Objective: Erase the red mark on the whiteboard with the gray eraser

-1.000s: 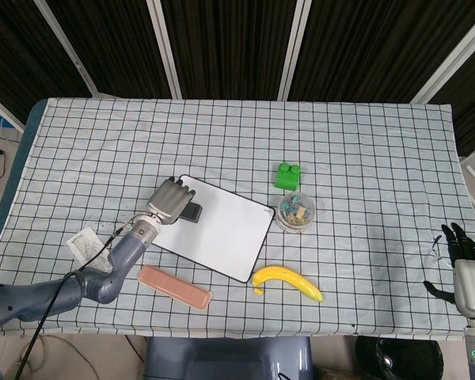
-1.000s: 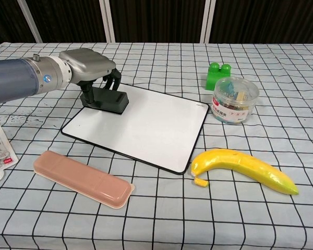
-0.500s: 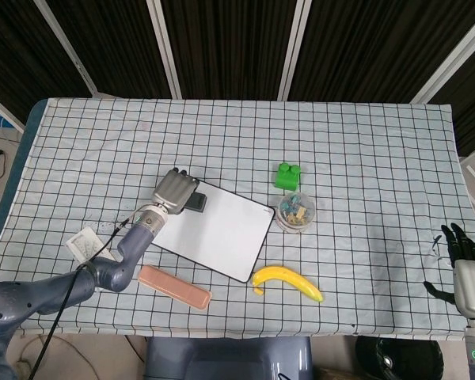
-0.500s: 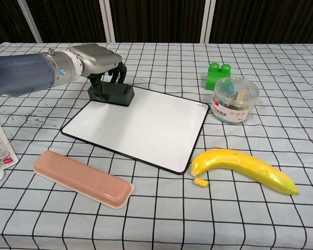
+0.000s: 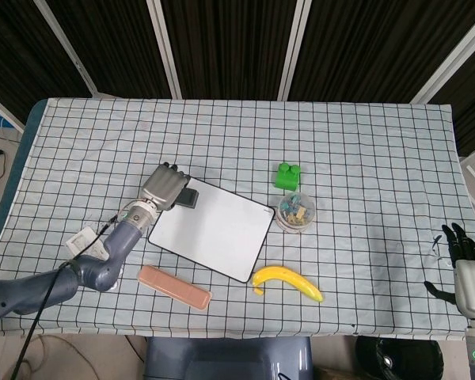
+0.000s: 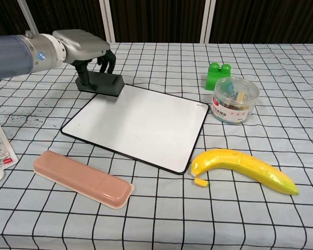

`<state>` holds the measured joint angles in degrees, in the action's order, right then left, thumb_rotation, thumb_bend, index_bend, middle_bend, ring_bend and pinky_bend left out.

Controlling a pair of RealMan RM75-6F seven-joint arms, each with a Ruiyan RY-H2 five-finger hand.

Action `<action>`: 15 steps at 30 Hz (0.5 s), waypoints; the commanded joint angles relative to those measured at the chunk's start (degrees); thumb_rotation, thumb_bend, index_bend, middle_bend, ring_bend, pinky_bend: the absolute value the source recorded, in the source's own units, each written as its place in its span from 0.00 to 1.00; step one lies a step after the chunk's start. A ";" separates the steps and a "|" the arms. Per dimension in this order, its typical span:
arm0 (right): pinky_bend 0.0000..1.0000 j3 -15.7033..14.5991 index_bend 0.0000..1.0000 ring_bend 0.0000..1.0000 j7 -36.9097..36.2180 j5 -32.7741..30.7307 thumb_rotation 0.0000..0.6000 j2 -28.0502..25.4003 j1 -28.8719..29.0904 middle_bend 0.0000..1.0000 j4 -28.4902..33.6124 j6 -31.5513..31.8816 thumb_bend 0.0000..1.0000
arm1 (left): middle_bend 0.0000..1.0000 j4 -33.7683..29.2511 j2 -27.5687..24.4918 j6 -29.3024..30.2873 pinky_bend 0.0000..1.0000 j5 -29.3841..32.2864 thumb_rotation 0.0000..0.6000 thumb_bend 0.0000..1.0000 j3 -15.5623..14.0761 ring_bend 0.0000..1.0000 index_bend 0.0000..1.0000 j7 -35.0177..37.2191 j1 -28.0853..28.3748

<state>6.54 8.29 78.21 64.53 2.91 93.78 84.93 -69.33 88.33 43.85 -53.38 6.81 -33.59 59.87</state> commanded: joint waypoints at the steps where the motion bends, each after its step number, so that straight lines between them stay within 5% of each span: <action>1: 0.18 -0.02 0.00 0.17 0.01 0.07 1.00 -0.01 -0.05 0.08 0.06 0.11 0.03 | 0.50 -6.66 -7.43 2.09 0.33 -2.25 1.00 0.28 -2.45 0.28 0.47 -2.59 -1.87; 7: 0.18 -0.18 0.00 0.17 0.25 0.44 1.00 0.00 -0.14 0.08 0.28 0.36 0.03 | 0.50 -9.07 -12.22 2.33 0.33 -1.75 1.00 0.28 -3.56 0.28 0.47 -0.47 -4.35; 15: 0.18 -0.12 0.00 0.17 0.44 0.11 1.00 0.09 -0.17 0.08 0.40 0.30 0.03 | 0.50 -3.76 -12.06 0.87 0.33 -7.30 1.00 0.28 -5.63 0.28 0.47 9.05 -8.15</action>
<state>6.42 8.72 78.31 64.62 2.73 94.18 85.23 -75.12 75.88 45.16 -58.57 1.96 -27.32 53.08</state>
